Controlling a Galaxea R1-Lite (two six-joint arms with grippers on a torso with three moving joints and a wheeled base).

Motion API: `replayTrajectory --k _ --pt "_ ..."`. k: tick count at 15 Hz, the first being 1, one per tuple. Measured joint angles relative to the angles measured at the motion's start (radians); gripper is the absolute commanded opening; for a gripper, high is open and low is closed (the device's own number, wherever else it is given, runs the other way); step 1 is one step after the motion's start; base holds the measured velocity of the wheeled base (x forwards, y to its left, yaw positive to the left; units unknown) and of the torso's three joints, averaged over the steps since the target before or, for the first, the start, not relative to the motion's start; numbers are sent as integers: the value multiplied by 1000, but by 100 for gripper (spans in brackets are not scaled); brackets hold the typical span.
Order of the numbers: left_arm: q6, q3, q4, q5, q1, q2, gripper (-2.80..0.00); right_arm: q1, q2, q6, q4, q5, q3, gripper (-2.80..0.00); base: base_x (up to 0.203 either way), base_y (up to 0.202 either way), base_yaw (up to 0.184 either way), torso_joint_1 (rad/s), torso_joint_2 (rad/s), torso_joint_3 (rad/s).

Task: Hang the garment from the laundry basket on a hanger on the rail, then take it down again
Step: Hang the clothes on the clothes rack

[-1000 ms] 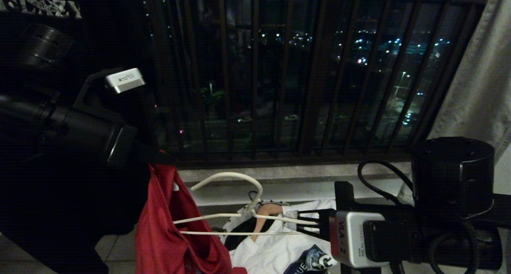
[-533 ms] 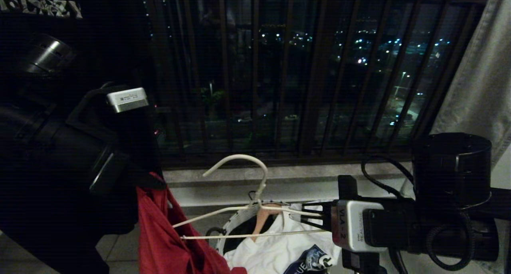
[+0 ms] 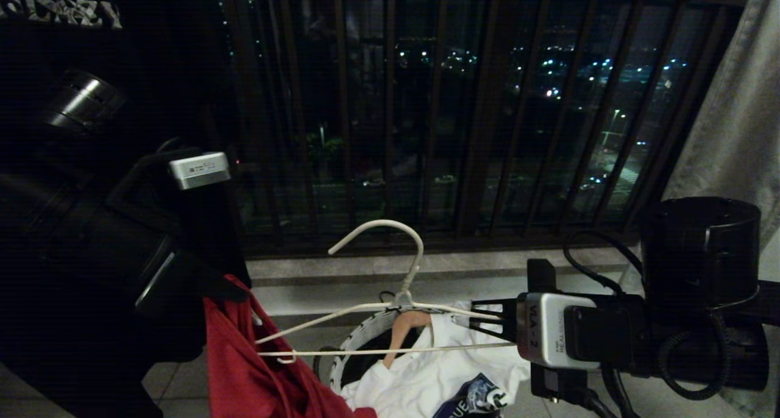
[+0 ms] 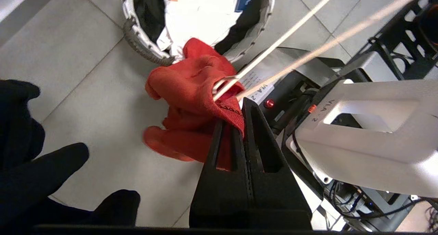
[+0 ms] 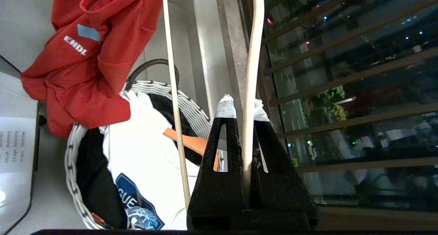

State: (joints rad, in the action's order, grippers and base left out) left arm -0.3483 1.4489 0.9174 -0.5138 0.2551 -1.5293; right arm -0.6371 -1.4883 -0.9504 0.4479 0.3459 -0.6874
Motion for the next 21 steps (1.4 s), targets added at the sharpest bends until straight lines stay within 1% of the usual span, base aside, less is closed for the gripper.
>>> replayTrajectory --k 3,5,8,9,11,14,15,16,17,21 --pt "-24 0 0 1 -10 -20 -280 -22 3 -3 0 0 12 -280 0 0 0 0 0 0" --pt "-37 0 -3 4 -24 -32 -280 -51 4 -2 0 -2 15 -280 0 0 0 0 0 0" --pt "-46 -1 -3 59 -36 -42 -280 -89 10 -1 -1 -6 24 -280 0 0 0 0 0 0" --pt "-65 -3 -3 63 -45 -41 -280 -89 11 -1 -1 -6 22 -280 0 0 0 0 0 0" --pt "-127 -21 -2 61 -67 -38 -280 -83 12 -1 -3 -6 13 -280 0 0 0 0 0 0" --pt "-161 -38 -4 46 -77 -35 -280 -96 11 0 -2 -5 12 -280 0 0 0 0 0 0" --pt "-179 -47 -9 26 -78 -35 -280 -99 11 0 -2 -3 4 -280 0 0 0 0 0 0" --pt "-193 -61 -22 -13 -80 -34 -280 -102 10 2 -2 -1 -1 -280 0 0 0 0 0 0" --pt "-200 -74 -37 -59 -80 -33 -280 -108 9 4 -2 0 -6 -280 0 0 0 0 0 0" --pt "-223 -110 -65 -177 -80 -20 -280 -137 3 18 -2 4 -18 -280 0 0 0 0 0 0"
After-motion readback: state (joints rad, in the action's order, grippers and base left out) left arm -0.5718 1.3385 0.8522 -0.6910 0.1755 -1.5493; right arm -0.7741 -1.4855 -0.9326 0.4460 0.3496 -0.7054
